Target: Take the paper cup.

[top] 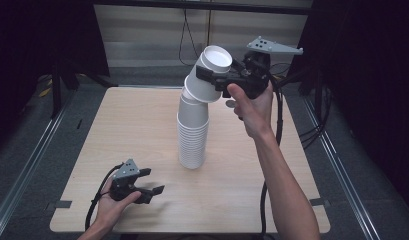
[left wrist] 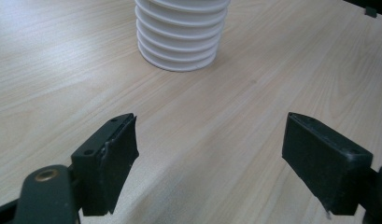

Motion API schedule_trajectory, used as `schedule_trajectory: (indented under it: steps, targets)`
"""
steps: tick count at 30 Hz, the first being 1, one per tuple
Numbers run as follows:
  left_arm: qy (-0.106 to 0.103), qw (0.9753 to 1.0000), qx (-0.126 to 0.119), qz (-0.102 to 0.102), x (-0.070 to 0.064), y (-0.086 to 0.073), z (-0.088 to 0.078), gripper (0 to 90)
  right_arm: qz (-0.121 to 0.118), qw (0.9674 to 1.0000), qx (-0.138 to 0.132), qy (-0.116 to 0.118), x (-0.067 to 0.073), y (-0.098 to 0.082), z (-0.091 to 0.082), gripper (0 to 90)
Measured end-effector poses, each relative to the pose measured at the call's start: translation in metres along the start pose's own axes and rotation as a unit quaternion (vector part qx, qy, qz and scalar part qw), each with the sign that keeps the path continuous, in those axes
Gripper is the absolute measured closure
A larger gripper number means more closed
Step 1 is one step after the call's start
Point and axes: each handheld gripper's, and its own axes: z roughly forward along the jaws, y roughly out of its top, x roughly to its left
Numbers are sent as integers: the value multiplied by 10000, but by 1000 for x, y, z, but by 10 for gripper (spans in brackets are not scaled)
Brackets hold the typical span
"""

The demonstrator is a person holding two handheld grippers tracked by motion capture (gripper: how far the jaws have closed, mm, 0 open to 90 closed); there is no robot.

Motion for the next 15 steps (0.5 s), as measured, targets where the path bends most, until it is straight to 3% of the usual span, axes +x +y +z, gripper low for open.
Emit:
schedule_trajectory:
  steps: [10, 15]
  targets:
    - [44, 10000, -28, -26, 0, 0, 0, 180, -14, 9999, -49, -115, -5, 1, -23, 222]
    - [10, 9999, -84, 77, 0, -1, -2, 204, -52, 9997, -151, -177, -9, -4, -39, 222]
